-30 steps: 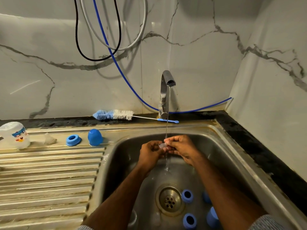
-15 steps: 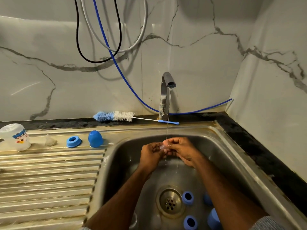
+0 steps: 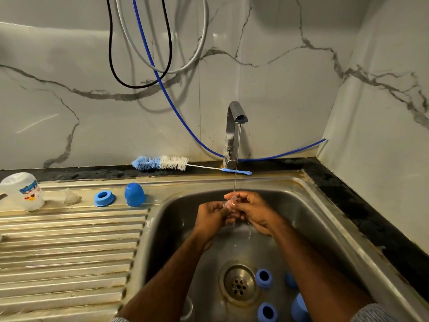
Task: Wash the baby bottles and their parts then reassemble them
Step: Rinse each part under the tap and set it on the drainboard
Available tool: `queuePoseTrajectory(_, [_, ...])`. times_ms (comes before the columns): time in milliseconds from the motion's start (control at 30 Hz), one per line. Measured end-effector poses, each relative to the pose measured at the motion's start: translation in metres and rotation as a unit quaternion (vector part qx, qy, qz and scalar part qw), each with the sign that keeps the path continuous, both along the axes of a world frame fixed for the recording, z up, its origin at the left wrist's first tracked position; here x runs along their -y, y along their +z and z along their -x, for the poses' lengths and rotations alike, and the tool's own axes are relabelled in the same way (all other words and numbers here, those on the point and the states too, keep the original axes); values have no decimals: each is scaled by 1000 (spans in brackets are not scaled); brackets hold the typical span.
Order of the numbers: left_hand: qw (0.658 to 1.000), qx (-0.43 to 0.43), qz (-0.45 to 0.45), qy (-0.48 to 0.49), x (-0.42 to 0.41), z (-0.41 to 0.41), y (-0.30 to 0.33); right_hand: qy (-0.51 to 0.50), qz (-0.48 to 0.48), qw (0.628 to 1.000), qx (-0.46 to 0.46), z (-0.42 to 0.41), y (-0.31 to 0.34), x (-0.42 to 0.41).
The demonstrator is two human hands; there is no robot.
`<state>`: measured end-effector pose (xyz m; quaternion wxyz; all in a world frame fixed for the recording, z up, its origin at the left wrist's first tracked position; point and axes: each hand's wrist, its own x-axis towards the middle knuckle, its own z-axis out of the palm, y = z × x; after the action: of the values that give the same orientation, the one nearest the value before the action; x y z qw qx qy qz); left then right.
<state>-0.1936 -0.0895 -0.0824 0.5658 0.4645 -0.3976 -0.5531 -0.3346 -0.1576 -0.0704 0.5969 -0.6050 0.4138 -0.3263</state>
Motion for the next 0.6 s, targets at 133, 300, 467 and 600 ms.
queuePoseTrajectory(133, [998,-38,-38,-16,1,2,1,-44,-29,998,44,-4,0,-4])
queuePoseTrajectory(300, [996,60,53,49,0,5,-6,-158,12,987,-19,-16,-1,-6])
queuePoseTrajectory(467, [998,17,33,44,1,2,-6,-159,6,987,-32,-17,-1,-3])
queuePoseTrajectory(600, [995,-80,-10,65,5,0,-1,-83,9,996,21,-9,0,-1])
